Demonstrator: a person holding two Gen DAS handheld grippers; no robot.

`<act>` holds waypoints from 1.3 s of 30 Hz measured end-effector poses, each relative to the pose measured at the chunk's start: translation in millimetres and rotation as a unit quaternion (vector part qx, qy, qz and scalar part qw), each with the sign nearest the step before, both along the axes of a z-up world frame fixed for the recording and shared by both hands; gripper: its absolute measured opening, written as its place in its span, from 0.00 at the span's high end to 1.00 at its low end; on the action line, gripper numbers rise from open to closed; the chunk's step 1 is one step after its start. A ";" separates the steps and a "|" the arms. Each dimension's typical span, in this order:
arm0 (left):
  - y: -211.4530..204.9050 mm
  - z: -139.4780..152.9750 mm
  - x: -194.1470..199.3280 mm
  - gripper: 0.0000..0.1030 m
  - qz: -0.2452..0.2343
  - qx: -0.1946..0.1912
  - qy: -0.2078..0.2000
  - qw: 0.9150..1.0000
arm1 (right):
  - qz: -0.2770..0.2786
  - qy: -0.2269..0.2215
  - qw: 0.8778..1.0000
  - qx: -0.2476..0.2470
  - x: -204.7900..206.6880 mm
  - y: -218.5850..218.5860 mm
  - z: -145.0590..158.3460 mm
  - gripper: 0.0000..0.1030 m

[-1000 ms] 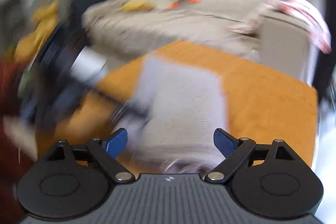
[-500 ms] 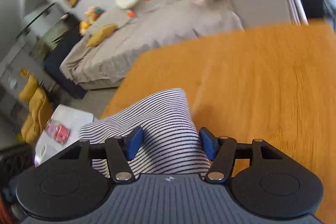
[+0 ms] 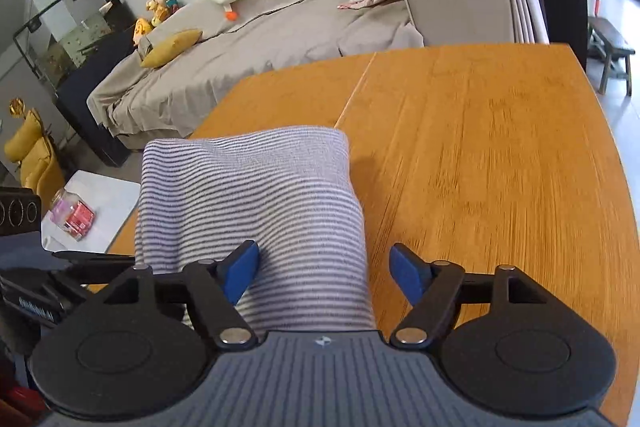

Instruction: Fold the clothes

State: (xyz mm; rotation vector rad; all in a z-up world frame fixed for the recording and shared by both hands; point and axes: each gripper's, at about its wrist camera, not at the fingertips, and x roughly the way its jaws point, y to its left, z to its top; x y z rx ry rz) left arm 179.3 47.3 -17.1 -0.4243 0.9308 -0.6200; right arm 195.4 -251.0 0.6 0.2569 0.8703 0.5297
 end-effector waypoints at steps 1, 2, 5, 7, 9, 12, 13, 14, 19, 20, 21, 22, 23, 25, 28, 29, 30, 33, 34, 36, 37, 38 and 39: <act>2.7 2.2 2.3 0.21 0.001 -0.012 0.003 1.000 | 0.004 0.002 1.000 0.006 -4.0 -3.6 -1.7 0.26; 5.4 4.5 4.6 0.17 0.002 -0.024 0.007 1.000 | 0.012 0.003 1.000 0.007 -7.8 -2.9 -3.7 0.22; 4.8 -1.0 12.1 0.17 0.000 -0.028 0.024 0.999 | 0.025 -0.004 1.000 0.002 -21.8 3.3 -9.1 0.21; -2.2 -5.4 17.3 0.25 -0.007 -0.012 0.028 1.000 | 0.016 -0.013 1.000 0.000 -30.4 7.6 -9.0 0.21; -4.9 -1.3 23.8 0.36 -0.005 0.005 0.014 1.000 | 0.005 -0.024 1.000 -0.002 -35.6 12.6 -5.8 0.24; 4.8 8.8 36.5 0.39 0.009 0.020 -0.016 1.000 | 0.024 -0.083 0.995 -0.040 -47.9 33.8 10.9 0.29; 9.3 9.6 38.8 0.40 0.012 0.025 -0.019 0.999 | 0.036 -0.104 0.992 -0.053 -52.3 41.1 16.4 0.30; 12.0 8.2 38.0 0.41 0.010 0.034 -0.017 0.999 | 0.048 -0.125 0.989 -0.067 -56.7 48.5 21.9 0.31; 14.8 17.4 18.2 0.40 -0.019 0.082 -0.046 0.995 | 0.074 -0.156 0.974 -0.149 -60.3 63.1 8.6 0.31; 18.3 24.5 14.6 0.41 -0.018 0.086 -0.055 0.995 | 0.074 -0.155 0.974 -0.147 -61.0 62.3 9.6 0.31; 22.5 37.6 10.5 0.42 -0.015 0.086 -0.077 0.993 | 0.075 -0.155 0.974 -0.145 -61.7 61.4 10.6 0.31; 26.8 51.9 6.4 0.44 -0.012 0.086 -0.101 0.991 | 0.076 -0.154 0.975 -0.142 -62.4 60.6 11.6 0.31; 31.2 66.3 2.2 0.44 -0.009 0.085 -0.126 0.988 | 0.076 -0.155 0.974 -0.143 -62.8 61.0 12.0 0.31; 23.7 94.9 5.8 0.43 -0.010 0.074 -0.180 0.981 | 0.077 -0.157 0.974 -0.147 -63.6 62.6 12.5 0.31; 12.5 108.4 18.3 0.41 -0.020 0.045 -0.208 0.977 | 0.077 -0.158 0.973 -0.150 -64.1 64.4 12.7 0.30; 8.6 102.1 26.9 0.41 -0.025 0.040 -0.194 0.980 | 0.076 -0.158 0.973 -0.152 -64.4 64.8 12.9 0.30; 4.6 95.7 35.4 0.41 -0.029 0.035 -0.180 0.983 | 0.076 -0.158 0.972 -0.153 -64.7 65.1 13.1 0.30; 3.8 56.6 62.0 0.49 -0.023 0.046 -0.111 0.992 | 0.080 -0.173 0.968 -0.165 -67.4 66.7 22.9 0.30; 7.6 40.4 68.2 0.52 -0.014 0.051 -0.089 0.995 | 0.080 -0.182 0.966 -0.167 -69.3 67.2 28.2 0.28; 19.9 18.4 72.7 0.56 0.003 0.030 -0.073 0.997 | 0.078 -0.209 0.961 -0.165 -74.6 69.8 39.0 0.25; 23.9 14.3 73.0 0.56 0.007 0.021 -0.071 0.997 | 0.079 -0.223 0.958 -0.163 -77.5 72.9 43.0 0.25; 27.3 11.6 72.9 0.56 0.010 0.012 -0.069 0.998 | 0.089 -0.227 0.958 -0.149 -79.1 77.9 44.8 0.25; 30.0 8.9 72.5 0.56 0.013 0.008 -0.065 0.998 | 0.102 -0.229 0.959 -0.133 -80.5 83.3 46.0 0.26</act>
